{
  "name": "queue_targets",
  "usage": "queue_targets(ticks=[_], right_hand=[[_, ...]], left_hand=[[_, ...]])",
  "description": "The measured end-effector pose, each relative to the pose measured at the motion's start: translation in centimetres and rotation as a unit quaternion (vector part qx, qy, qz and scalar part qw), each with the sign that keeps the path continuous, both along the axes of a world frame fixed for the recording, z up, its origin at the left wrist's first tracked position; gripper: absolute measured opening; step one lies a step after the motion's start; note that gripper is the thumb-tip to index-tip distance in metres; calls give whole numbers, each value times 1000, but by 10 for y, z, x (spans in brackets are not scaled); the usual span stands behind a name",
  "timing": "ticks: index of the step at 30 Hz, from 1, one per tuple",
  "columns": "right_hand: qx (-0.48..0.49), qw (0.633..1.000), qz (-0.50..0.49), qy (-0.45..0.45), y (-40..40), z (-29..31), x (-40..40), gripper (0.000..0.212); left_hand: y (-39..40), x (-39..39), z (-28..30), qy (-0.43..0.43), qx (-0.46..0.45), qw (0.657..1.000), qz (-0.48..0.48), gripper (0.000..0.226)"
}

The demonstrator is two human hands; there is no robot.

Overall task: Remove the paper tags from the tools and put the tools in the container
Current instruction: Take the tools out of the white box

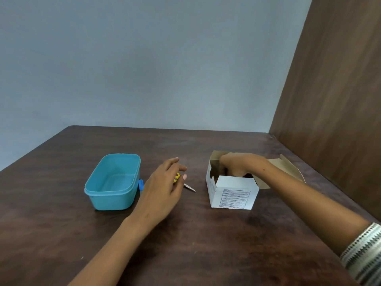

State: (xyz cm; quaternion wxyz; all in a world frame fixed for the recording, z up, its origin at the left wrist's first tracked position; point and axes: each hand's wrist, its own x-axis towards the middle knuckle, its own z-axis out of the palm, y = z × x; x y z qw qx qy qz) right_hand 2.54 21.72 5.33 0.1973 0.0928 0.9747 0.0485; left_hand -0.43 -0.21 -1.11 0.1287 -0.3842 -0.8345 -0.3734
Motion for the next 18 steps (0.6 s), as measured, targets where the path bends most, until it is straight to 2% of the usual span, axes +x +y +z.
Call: queue_targets(ticks=[10,12,15,18], right_hand=[[5,1000,12,26,1,-2,10,19],[-28,998,22,45,3,2,12,17],[-115,986,18,116,5,14,22,30],[-233,950,-13,206,10,23,35,13]], left_hand=[[0,3,1,-1,-19,1000,-2,26],[0,3,1,1,-20,1000,-3,26],[0,2,1,2,-23,1000,-3,26],[-1,2,1,9,-21,1000,-6,25]])
